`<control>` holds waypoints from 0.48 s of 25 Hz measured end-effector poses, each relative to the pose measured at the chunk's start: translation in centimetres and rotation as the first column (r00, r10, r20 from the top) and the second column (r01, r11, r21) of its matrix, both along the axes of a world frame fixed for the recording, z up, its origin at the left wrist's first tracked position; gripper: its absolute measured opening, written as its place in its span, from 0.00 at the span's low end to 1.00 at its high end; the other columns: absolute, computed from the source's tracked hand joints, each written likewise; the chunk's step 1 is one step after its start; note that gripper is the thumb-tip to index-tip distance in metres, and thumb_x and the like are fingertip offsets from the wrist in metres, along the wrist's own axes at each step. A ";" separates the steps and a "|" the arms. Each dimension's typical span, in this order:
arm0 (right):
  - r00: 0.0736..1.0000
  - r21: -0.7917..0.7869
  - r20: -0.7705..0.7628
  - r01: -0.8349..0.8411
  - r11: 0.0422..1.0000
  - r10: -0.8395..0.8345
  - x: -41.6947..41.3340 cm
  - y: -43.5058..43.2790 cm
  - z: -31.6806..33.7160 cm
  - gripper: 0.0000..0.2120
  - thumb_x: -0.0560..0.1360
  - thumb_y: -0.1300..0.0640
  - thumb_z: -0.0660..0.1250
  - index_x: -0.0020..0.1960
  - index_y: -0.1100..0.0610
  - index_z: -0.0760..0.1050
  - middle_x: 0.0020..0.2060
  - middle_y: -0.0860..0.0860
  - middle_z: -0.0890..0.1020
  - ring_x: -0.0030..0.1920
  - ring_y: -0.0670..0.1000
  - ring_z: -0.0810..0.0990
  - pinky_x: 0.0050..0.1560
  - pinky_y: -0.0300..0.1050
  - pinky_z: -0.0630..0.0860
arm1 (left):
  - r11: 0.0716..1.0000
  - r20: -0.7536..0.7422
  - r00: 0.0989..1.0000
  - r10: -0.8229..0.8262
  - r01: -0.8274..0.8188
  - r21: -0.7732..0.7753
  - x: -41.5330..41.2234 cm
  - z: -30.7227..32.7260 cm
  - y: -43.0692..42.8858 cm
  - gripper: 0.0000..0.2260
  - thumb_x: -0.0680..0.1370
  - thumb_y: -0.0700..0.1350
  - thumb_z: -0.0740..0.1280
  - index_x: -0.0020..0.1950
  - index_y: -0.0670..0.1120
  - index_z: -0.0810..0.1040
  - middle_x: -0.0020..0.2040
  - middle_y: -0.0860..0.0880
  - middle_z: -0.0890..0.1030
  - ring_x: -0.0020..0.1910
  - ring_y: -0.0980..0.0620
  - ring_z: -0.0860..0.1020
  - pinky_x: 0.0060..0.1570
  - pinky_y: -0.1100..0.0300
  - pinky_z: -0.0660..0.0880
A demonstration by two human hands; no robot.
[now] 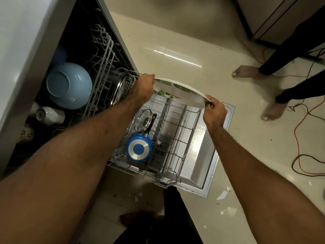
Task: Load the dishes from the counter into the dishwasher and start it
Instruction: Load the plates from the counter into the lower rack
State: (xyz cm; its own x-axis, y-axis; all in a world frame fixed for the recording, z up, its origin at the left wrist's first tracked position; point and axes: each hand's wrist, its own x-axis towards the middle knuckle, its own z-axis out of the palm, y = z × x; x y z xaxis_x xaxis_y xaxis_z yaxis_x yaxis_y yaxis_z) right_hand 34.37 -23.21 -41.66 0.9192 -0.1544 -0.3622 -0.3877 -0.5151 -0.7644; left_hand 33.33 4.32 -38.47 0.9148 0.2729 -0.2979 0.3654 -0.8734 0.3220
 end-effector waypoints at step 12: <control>0.969 0.022 -0.211 -0.126 0.992 0.127 1.2 0.9 -1.6 0.23 0.86 0.65 0.59 0.79 0.54 0.69 0.71 0.54 0.76 0.58 0.51 0.79 0.55 0.32 0.78 | 0.967 -0.292 0.956 0.044 -0.113 -0.227 -0.5 -1.1 0.1 0.38 0.81 0.37 0.67 0.84 0.45 0.48 0.81 0.41 0.61 0.75 0.40 0.69 0.73 0.44 0.70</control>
State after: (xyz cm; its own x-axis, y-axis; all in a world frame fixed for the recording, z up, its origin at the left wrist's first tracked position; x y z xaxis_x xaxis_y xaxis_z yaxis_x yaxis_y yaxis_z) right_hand 35.57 -22.36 -43.24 0.8336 -0.0378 -0.5510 -0.4729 -0.5641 -0.6769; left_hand 32.86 4.39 -39.61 0.7621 0.2296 -0.6054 0.5358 -0.7485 0.3907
